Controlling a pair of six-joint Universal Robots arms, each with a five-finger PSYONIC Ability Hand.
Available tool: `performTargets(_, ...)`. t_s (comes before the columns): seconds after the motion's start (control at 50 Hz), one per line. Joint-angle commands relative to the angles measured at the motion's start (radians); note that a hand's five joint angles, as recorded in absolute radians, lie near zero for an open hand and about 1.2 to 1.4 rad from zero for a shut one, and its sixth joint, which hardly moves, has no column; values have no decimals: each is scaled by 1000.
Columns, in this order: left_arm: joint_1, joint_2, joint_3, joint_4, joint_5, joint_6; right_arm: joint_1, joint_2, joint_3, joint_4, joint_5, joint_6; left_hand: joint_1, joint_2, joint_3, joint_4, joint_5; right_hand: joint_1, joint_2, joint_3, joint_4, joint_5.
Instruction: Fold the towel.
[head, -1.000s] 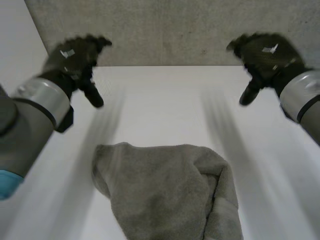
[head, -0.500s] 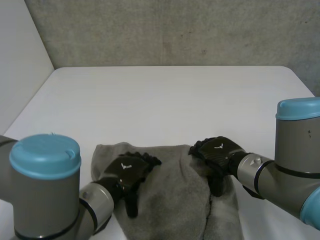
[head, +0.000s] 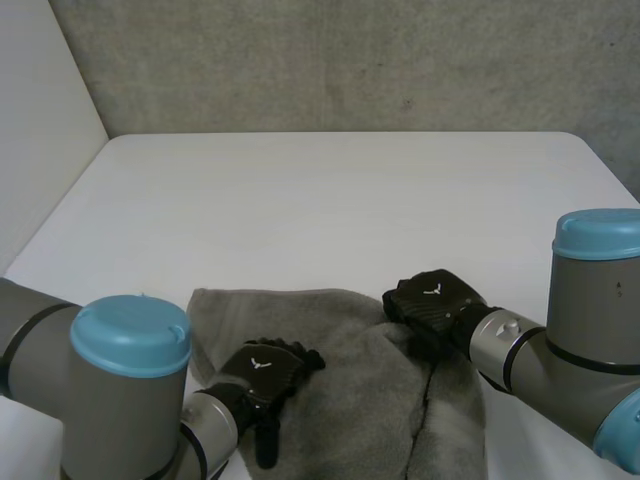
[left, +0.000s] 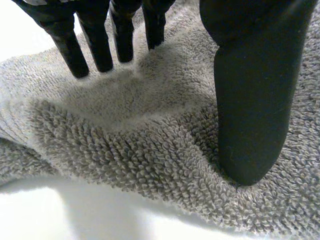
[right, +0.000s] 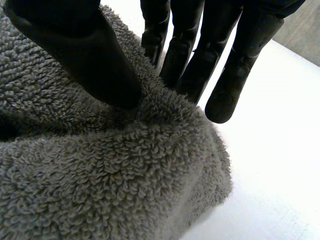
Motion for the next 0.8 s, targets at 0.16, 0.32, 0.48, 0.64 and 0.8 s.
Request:
performTargets(0.16, -5, -8, 149, 130, -73, 4, -5, -104, -74, -110, -10, 7, 1081, 1081, 1081, 1081, 1193, 167, 176, 145, 147, 160)
performTargets(0.32, 88, 129, 356, 361, -199, 51, -12, -266, -137, -572, -15, 7, 1081, 1081, 1081, 1081, 1193, 167, 176, 145, 147, 160)
performTargets(0.48, 110, 231, 315, 561, -216, 65, -4, -310, -169, -641, -7, 53, 1081, 1081, 1081, 1081, 1193, 167, 176, 145, 147, 160)
performTargets(0.64, 84, 260, 38, 553, -175, 70, -7, -275, -122, -378, -214, 28, 1081, 1081, 1081, 1081, 1193, 167, 176, 145, 147, 160)
performTargets(0.8, 46, 200, -124, 428, -121, 82, 1, -120, -90, -100, -300, -217, 1081, 1081, 1081, 1081, 1193, 151, 159, 129, 131, 143)
